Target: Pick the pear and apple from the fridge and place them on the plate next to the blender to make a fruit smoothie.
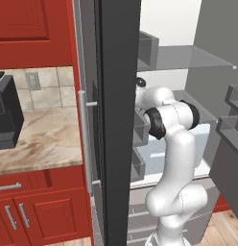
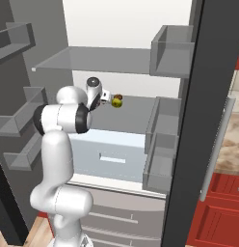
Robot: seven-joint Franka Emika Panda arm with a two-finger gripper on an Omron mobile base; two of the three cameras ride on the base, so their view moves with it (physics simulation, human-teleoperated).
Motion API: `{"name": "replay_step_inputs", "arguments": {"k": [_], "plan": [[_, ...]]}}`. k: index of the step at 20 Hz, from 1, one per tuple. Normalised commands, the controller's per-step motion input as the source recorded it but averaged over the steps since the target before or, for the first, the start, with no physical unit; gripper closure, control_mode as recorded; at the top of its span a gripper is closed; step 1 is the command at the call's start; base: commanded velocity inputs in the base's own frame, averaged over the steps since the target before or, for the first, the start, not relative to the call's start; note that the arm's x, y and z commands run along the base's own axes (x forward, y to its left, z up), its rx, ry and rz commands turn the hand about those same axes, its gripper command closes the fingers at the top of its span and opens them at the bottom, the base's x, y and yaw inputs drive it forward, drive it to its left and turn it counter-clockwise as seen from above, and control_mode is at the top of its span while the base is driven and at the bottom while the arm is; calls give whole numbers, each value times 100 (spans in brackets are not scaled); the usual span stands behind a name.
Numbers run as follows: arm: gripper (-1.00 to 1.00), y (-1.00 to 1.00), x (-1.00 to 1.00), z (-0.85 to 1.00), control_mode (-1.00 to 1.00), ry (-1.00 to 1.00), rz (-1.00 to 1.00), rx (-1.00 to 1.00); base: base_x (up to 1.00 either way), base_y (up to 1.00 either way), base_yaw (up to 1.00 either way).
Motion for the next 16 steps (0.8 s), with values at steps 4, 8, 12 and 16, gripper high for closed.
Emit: {"name": "replay_step_inputs", "arguments": {"k": [4, 8, 12, 16], "plan": [[100, 0, -23, -88, -100, 0, 0, 0, 0, 0, 0], [100, -2, -11, -47, -100, -1, 0, 1, 0, 0, 0], [100, 0, 0, 0, -100, 0, 0, 0, 0, 0, 0], [100, -4, -40, 0, -100, -19, -3, 0, 0, 0, 0]]}}
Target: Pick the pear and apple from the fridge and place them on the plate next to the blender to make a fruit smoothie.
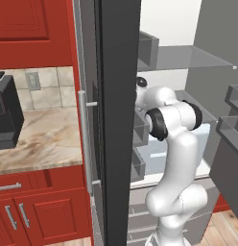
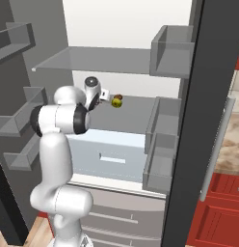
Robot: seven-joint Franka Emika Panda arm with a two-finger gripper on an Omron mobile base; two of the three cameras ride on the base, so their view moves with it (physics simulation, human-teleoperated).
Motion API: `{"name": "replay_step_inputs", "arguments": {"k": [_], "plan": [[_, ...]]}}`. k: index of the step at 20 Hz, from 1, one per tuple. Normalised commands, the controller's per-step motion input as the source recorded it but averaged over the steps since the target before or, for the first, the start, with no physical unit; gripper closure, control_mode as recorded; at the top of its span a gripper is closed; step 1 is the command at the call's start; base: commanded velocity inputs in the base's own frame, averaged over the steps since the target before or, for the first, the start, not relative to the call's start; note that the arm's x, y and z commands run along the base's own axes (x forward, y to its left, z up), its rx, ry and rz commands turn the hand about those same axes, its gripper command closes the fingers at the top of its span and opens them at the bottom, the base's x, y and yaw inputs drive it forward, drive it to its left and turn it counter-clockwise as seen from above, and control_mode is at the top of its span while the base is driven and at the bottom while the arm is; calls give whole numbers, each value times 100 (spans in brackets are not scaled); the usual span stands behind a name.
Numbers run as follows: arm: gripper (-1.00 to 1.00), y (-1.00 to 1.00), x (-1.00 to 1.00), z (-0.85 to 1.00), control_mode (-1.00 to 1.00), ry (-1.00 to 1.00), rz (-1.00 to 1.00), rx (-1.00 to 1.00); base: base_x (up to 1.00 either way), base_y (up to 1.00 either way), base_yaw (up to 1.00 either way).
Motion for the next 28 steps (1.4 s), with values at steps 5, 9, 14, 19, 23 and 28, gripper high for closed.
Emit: {"name": "replay_step_inputs", "arguments": {"k": [5, 9, 14, 19, 23, 28], "plan": [[100, -18, -79, 35, -100, -35, -1, 1, 0, 0, 0], [100, -41, -100, 87, -100, -21, -7, 4, 0, 0, 0], [100, -78, -100, 100, -100, -4, -20, 7, 0, 0, 0], [100, -99, -100, 100, -100, 10, -23, 7, 0, 0, 0], [100, -97, -100, 100, -100, 29, -20, 10, 0, 0, 0], [100, -81, -100, 100, -100, 44, -17, 10, 0, 0, 0]]}}
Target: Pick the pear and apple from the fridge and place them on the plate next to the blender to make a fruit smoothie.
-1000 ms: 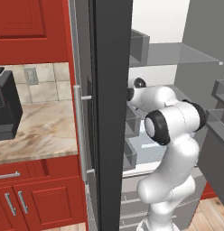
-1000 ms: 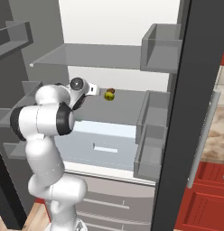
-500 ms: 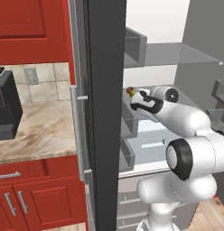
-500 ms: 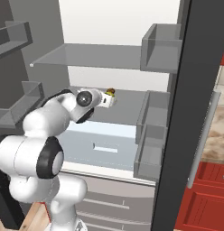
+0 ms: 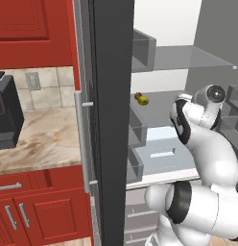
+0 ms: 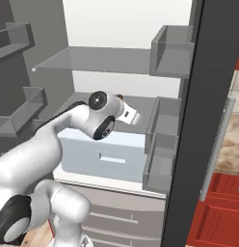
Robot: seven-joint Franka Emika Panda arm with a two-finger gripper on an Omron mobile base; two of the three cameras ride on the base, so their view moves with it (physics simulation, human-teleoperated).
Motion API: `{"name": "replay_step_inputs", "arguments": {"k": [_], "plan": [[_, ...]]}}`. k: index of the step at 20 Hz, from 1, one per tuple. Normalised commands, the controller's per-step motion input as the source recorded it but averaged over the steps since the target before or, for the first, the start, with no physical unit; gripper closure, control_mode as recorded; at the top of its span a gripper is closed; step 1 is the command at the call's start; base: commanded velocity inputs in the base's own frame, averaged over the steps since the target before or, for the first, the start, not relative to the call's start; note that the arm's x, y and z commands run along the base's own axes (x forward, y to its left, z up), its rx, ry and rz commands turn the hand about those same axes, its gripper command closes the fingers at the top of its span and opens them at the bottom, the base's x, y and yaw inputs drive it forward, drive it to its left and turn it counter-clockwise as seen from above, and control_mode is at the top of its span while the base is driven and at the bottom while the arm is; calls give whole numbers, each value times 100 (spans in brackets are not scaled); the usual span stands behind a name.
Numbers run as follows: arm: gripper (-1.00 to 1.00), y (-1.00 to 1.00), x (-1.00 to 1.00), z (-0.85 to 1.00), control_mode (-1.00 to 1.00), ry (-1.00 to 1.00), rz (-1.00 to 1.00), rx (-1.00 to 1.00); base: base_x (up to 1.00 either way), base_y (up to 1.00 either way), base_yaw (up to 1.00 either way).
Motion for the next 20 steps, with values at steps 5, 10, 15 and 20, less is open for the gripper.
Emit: {"name": "replay_step_inputs", "arguments": {"k": [5, 10, 15, 20], "plan": [[100, -46, -100, 100, -100, 52, -9, 7, 0, 0, 0], [100, 43, -100, 47, -100, 20, 5, 6, 0, 0, 0], [100, 100, -73, -30, -100, -39, 18, 6, 0, 0, 0], [100, 31, -4, -6, -100, -21, 6, 0, 0, 0, 0]]}}
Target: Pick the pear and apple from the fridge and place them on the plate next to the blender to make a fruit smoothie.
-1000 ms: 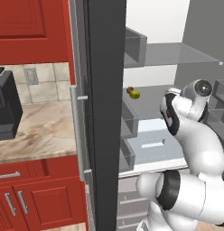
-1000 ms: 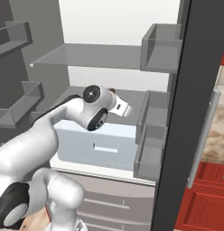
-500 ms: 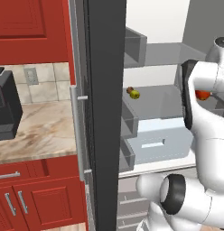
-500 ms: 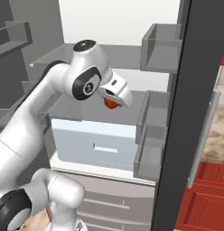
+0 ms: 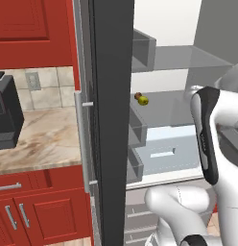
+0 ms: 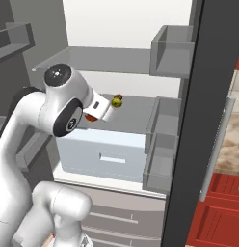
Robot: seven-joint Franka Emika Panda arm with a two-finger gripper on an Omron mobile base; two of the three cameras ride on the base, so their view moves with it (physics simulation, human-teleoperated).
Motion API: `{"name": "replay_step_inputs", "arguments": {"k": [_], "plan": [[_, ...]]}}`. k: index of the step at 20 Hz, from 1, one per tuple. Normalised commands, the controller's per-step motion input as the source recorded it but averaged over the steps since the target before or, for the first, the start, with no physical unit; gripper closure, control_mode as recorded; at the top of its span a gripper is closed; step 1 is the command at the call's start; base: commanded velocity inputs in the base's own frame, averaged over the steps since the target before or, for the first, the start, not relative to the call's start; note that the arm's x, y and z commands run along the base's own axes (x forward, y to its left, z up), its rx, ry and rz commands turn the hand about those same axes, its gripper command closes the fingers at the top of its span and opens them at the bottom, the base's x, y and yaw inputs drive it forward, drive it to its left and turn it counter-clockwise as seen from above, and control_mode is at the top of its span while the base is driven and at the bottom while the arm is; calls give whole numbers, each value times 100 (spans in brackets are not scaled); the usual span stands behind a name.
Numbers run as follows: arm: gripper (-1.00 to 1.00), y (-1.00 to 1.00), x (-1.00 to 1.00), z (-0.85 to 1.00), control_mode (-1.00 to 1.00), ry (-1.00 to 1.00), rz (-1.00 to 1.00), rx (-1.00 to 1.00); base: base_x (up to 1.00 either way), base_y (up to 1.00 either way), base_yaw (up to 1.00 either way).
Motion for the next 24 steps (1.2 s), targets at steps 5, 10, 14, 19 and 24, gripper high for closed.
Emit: {"name": "replay_step_inputs", "arguments": {"k": [5, 10, 14, 19, 24], "plan": [[100, 0, -1, 0, -100, 0, 0, 0, 0, 0, 0], [100, 2, -18, 0, 100, 0, 3, 0, -26, 2, 6], [100, 0, 0, 0, 100, 0, 0, 0, -87, 12, 26], [100, 0, 0, 0, 100, 0, 0, 0, -84, 0, 24], [100, 0, 0, 0, 100, 0, 0, 0, -55, 5, 60]]}}
